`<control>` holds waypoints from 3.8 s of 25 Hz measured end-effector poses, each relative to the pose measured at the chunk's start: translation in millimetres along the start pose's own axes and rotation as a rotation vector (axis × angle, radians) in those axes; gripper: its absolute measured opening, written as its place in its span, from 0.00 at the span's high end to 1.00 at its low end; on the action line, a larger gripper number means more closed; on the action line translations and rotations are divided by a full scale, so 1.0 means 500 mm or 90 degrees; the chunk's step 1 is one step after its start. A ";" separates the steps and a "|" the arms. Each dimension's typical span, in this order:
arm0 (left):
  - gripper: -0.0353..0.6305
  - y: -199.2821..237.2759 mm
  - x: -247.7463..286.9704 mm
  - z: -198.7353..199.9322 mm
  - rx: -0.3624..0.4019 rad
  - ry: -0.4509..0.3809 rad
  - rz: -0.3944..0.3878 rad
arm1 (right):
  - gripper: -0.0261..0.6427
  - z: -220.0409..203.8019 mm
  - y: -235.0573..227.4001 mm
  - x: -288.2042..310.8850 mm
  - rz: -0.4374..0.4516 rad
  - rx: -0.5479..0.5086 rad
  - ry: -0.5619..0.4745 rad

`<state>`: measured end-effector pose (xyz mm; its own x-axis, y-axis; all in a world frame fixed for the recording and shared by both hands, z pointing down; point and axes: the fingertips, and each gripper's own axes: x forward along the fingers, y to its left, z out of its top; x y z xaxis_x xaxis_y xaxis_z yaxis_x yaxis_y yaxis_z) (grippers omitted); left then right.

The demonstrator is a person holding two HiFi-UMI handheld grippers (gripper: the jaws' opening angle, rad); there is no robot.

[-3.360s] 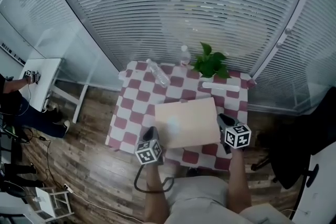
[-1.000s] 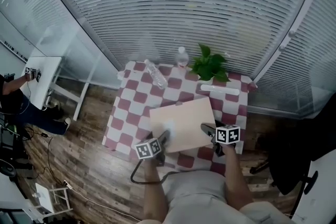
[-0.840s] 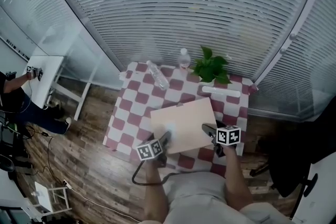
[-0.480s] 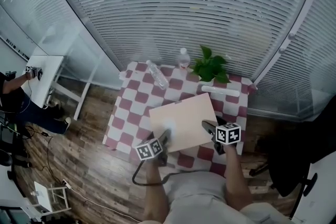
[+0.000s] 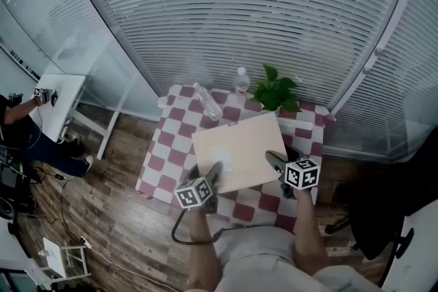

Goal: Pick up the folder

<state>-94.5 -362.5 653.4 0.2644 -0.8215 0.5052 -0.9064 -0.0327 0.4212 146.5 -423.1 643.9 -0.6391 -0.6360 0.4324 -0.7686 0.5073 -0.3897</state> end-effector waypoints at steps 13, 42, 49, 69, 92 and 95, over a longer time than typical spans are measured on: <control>0.38 -0.096 -0.028 0.142 0.088 -0.092 -0.023 | 0.46 0.141 0.014 -0.070 -0.011 -0.064 -0.136; 0.38 -0.244 -0.175 0.272 0.188 -0.230 -0.095 | 0.47 0.267 0.100 -0.270 -0.028 -0.138 -0.334; 0.38 -0.257 -0.186 0.249 0.186 -0.239 -0.105 | 0.47 0.252 0.101 -0.297 -0.037 -0.147 -0.328; 0.38 -0.247 -0.212 0.246 0.210 -0.250 -0.108 | 0.47 0.230 0.123 -0.298 -0.036 -0.151 -0.299; 0.38 -0.247 -0.223 0.256 0.199 -0.264 -0.111 | 0.48 0.224 0.142 -0.302 -0.096 -0.260 -0.276; 0.38 -0.247 -0.220 0.253 0.190 -0.265 -0.109 | 0.48 0.222 0.138 -0.301 -0.090 -0.248 -0.273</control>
<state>-53.6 -340.1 450.3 0.3184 -0.9445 0.0810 -0.9321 -0.2963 0.2084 192.8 -356.9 461.6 -0.5233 -0.8500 0.0603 -0.8513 0.5247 0.0096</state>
